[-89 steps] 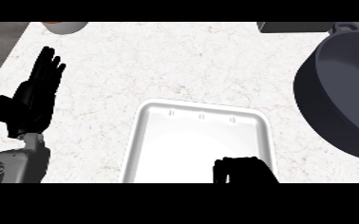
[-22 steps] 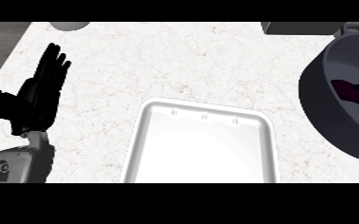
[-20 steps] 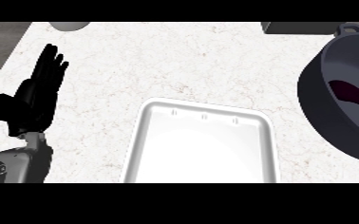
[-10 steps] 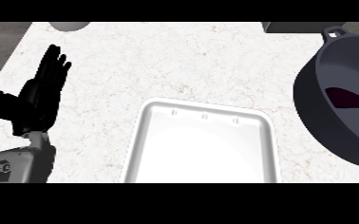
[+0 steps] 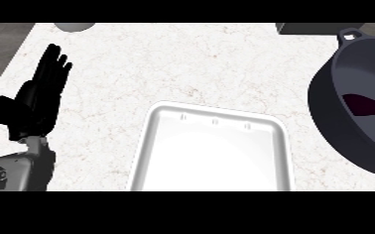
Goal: Pick the eggplant from the tray and place it in the pot
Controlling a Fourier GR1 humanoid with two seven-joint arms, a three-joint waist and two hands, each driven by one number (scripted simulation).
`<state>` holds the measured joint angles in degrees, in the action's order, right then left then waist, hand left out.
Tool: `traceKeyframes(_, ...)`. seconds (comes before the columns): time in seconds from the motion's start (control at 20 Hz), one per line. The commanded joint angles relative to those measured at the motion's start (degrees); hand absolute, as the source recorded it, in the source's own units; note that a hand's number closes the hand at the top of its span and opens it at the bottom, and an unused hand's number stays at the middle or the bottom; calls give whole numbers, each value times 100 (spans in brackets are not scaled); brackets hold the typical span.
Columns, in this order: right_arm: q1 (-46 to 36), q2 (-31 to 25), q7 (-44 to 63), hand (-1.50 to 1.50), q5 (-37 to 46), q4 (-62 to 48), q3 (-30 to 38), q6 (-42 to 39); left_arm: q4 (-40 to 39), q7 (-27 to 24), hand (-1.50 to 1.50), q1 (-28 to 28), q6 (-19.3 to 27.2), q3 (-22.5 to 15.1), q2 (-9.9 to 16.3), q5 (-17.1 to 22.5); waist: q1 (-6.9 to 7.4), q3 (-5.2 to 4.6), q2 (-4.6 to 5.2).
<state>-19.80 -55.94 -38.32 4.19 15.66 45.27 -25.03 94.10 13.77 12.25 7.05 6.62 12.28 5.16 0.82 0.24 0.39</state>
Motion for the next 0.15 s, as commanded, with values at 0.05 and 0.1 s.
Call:
traceKeyframes(0.05, 295, -63, -558, -150, 33, -282, -80, -329, -20, 73, 0, 72, -68, 72, 96, 3, -1, 5, 1)
traceKeyframes(0.1, 311, -137, -387, -150, -83, -195, -76, -359, -280, -276, 0, -121, -128, 119, 24, -11, -41, -9, -16)
